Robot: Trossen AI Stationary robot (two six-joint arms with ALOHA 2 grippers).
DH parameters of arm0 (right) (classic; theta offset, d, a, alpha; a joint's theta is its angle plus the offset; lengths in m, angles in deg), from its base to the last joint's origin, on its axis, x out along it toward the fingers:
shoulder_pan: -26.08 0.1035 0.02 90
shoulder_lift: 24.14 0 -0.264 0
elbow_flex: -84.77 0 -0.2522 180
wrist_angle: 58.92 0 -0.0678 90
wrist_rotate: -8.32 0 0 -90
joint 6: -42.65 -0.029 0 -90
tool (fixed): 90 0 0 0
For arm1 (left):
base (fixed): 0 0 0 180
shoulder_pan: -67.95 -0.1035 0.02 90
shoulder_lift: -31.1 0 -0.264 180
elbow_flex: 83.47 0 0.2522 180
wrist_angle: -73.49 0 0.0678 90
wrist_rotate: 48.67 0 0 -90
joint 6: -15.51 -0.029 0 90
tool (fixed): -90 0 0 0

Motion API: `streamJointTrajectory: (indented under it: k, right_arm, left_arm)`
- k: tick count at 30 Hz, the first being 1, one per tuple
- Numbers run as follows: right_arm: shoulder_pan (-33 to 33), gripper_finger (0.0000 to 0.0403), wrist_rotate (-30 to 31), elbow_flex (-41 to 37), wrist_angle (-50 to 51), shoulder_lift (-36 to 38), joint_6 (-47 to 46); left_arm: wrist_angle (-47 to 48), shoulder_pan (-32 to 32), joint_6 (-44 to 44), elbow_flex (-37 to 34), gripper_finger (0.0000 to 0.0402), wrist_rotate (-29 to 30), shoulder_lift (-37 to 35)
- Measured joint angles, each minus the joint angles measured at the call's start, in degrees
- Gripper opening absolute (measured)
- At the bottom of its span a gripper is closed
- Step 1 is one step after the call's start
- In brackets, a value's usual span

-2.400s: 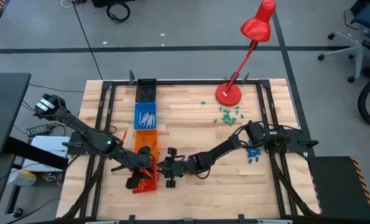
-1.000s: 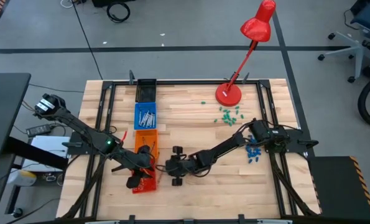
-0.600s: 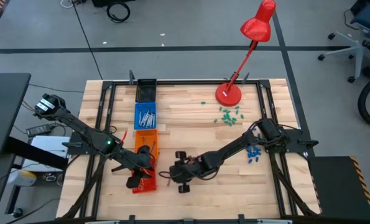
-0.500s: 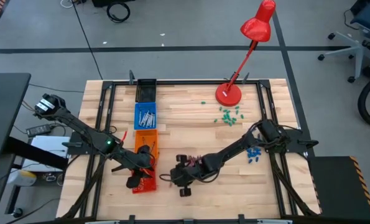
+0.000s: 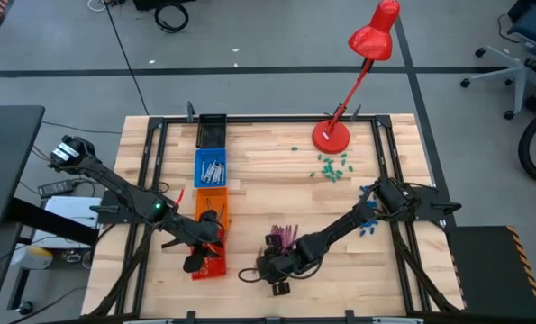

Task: Sort crayons
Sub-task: Put the orange crayon into the red bin

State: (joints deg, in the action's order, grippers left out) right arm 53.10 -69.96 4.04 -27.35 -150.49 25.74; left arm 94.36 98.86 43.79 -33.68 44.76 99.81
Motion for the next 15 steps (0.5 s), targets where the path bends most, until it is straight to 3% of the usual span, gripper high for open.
streamJointTrajectory:
  k: [9,15]
  right_arm:
    - [-1.2,0.0142,-0.4,0.0,1.4,0.2,-3.0]
    - [-2.3,0.0142,0.5,2.1,4.0,0.0,-11.7]
  left_arm:
    - [0.4,0.1,1.1,0.0,0.0162,0.0,0.0]
    - [0.6,0.1,1.8,0.0,0.0162,0.0,0.0]
